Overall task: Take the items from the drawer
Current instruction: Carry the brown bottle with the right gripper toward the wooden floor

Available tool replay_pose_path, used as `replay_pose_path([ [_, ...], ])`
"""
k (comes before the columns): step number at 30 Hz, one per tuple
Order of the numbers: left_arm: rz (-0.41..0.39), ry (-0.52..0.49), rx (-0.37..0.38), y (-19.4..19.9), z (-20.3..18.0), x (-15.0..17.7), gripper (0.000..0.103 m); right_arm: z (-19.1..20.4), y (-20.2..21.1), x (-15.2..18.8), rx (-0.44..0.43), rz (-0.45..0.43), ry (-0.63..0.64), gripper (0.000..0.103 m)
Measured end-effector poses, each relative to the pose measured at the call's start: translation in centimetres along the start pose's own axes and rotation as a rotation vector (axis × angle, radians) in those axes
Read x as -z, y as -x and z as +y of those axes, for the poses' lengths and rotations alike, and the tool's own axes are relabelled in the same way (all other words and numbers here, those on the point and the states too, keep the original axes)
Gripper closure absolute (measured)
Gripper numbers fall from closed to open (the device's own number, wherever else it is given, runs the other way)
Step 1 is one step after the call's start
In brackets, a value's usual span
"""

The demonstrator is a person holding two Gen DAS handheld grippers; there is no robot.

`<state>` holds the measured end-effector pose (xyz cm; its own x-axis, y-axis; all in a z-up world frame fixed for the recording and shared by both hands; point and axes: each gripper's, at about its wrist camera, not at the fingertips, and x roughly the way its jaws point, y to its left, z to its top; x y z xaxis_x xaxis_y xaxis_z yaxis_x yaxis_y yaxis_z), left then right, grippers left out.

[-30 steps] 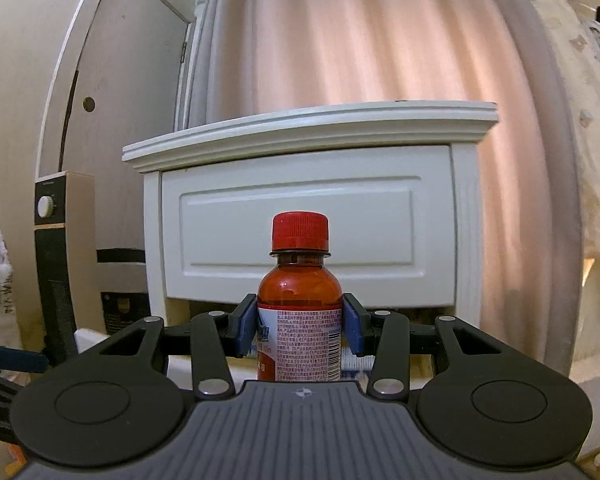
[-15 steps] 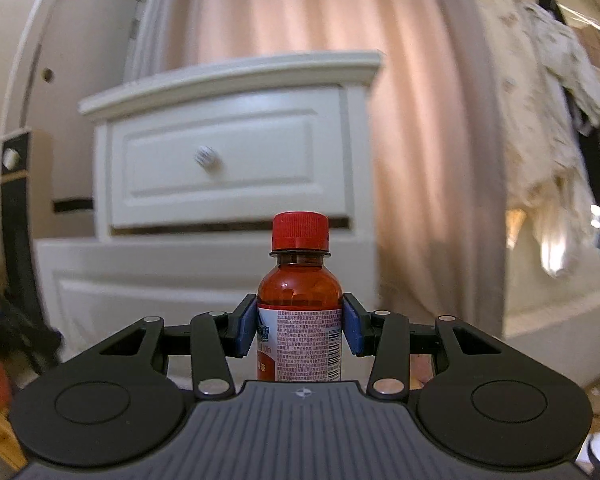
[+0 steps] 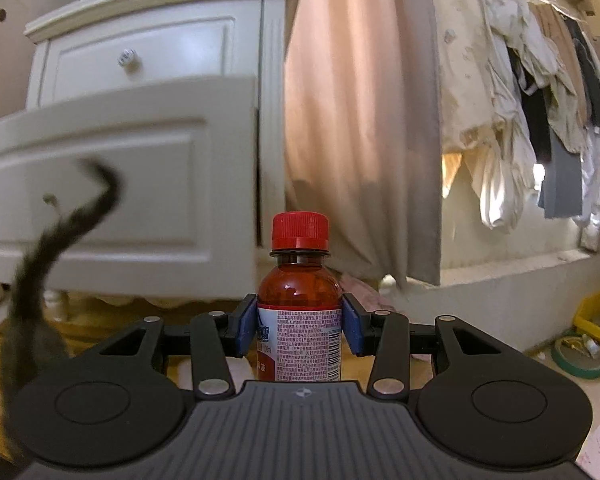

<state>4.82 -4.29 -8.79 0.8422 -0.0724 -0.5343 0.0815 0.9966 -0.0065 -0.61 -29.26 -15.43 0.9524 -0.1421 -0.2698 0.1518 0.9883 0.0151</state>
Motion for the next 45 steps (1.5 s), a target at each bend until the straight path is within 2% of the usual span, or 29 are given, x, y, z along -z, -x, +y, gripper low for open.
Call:
replay_pose_path([
  [12, 0.070, -0.006, 0.004, -2.5, -1.1, 0.8, 0.000, -4.0, -3.3, 4.9, 0.094, 0.049, -0.016, 0.059],
  [20, 0.084, -0.006, 0.023, -3.0, -2.0, 1.1, 0.000, -6.1, -5.0, 7.7, 0.107, 0.047, -0.037, 0.059],
  [26, 0.086, -0.004, 0.020, -3.1, -1.6, 1.1, 0.000, -6.2, -6.2, 9.3, 0.083, 0.074, -0.048, 0.059],
  [45, 0.104, -0.009, 0.027, -3.8, -1.5, 1.2, 0.000, -4.6, -5.6, 10.7, 0.036, 0.041, -0.031, 0.059],
])
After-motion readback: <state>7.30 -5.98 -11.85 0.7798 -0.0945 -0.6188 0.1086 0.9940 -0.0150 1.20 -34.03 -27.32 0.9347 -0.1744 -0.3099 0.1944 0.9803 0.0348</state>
